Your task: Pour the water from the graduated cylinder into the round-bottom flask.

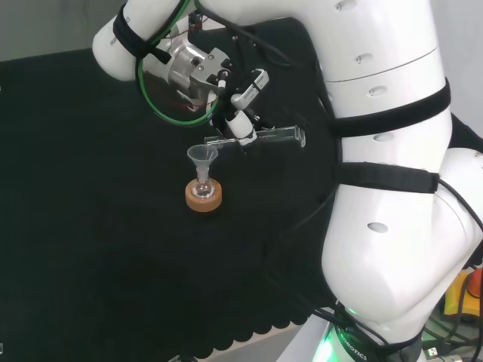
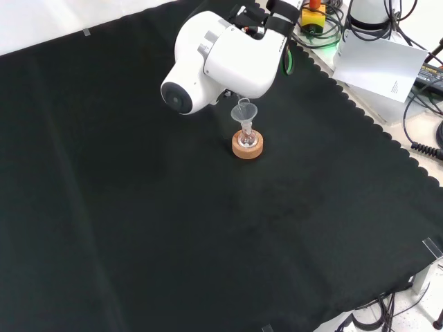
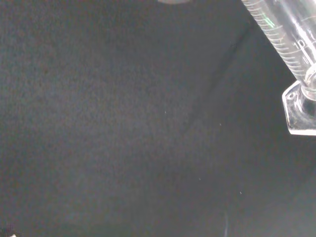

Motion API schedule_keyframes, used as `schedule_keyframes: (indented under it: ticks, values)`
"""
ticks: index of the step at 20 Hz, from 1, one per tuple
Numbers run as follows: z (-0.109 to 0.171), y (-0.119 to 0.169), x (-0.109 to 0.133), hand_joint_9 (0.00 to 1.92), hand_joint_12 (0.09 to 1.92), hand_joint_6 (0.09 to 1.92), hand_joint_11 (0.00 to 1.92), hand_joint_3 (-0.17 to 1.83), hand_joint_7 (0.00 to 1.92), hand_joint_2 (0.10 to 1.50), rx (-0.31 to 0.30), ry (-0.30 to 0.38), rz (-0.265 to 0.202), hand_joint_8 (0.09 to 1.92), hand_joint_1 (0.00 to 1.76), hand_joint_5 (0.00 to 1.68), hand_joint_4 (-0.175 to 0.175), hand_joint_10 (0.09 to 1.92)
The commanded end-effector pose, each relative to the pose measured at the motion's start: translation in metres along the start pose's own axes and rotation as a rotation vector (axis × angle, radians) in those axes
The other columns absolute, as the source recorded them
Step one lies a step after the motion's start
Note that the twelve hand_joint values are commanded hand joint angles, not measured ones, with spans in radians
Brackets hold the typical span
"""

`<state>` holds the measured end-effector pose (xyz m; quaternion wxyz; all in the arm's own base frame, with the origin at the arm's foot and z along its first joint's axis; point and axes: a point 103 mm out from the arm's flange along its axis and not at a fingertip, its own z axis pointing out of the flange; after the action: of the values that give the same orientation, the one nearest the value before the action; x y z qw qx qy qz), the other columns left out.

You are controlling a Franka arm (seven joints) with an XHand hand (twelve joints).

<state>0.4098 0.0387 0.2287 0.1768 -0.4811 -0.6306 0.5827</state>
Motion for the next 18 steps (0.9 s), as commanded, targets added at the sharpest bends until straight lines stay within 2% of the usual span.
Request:
schedule_keyframes:
  ticks: [1,6,9,13,18]
  values:
    - [0.004,0.002,-0.003,1.43,0.74,1.02,1.23,0.0,1.0,1.12,-0.068,0.035,-0.038,1.01,1.26,0.97,-0.175,0.09]
    - [0.018,0.005,-0.015,1.42,0.74,1.03,1.22,0.0,0.99,1.12,-0.163,0.123,-0.1,1.01,1.26,0.96,-0.175,0.09]
    - [0.028,0.009,-0.025,1.42,0.74,1.03,1.22,0.0,0.99,1.12,-0.251,0.22,-0.174,1.02,1.26,0.96,-0.175,0.09]
    - [0.035,0.014,-0.031,1.42,0.74,1.04,1.22,0.0,0.99,1.12,-0.322,0.278,-0.229,1.02,1.26,0.96,-0.175,0.09]
    - [0.038,0.022,-0.044,1.42,0.74,1.04,1.21,0.0,0.98,1.12,-0.501,0.366,-0.317,1.03,1.26,0.96,-0.175,0.09]
